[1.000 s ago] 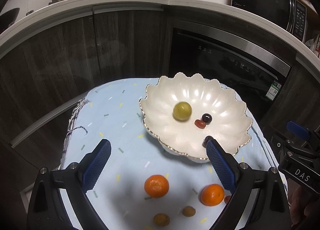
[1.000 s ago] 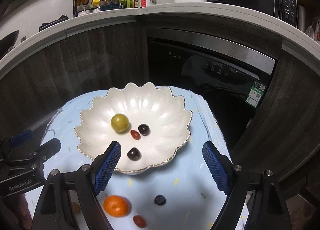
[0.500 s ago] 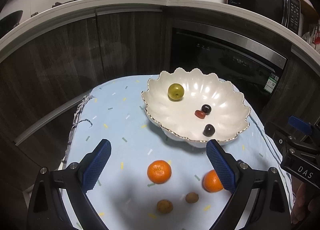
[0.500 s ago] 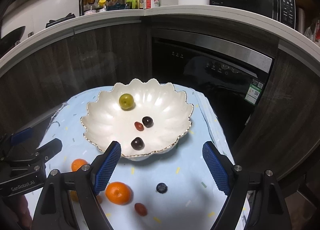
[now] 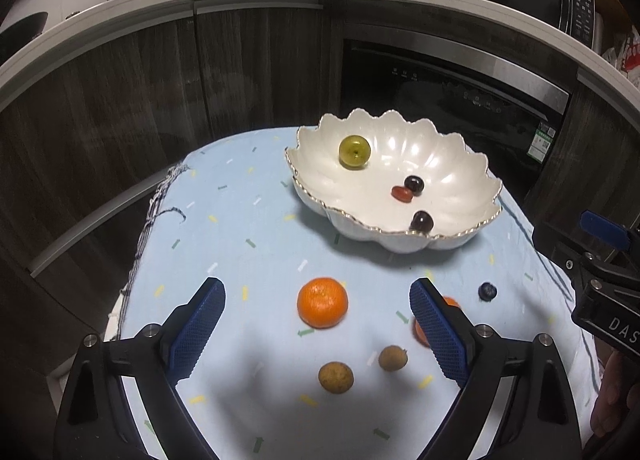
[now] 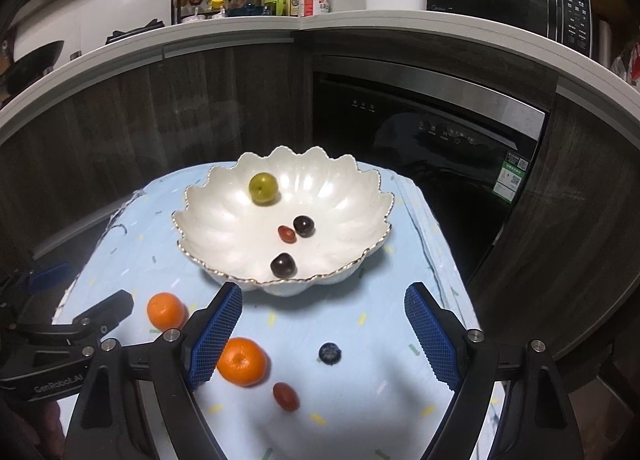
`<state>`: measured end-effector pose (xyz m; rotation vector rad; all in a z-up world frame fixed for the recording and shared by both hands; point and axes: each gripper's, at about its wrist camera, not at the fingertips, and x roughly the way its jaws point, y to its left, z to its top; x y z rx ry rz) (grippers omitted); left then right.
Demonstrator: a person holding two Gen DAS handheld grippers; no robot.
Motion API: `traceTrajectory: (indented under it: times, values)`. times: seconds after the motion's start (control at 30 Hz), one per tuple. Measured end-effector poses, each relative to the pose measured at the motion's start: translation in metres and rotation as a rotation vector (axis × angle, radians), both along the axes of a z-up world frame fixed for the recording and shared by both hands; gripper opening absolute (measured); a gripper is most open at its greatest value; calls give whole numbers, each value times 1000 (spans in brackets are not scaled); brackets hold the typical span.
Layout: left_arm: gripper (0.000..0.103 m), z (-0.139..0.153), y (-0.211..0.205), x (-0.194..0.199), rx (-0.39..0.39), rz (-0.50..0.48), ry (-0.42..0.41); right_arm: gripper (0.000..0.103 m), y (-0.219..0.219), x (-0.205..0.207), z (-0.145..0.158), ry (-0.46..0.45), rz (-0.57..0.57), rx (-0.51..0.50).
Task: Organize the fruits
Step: 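Withdraw both tools from the bowl toward the fruits on the cloth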
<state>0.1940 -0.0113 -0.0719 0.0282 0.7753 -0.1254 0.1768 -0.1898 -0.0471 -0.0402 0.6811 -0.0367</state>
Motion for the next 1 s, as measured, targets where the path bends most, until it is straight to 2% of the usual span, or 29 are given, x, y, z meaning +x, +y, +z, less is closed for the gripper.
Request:
traceTrajectory:
  times: [0.4, 0.83, 1.0]
  values:
    - [87, -22, -2, -14, 12, -18, 17, 83, 6, -12, -20, 13, 35, -18]
    - [82, -50, -3, -23, 21, -27, 52, 73, 10, -19, -51, 66, 67, -23]
    - [81, -57, -4, -24, 21, -24, 55, 65, 11, -20, -60, 82, 82, -28]
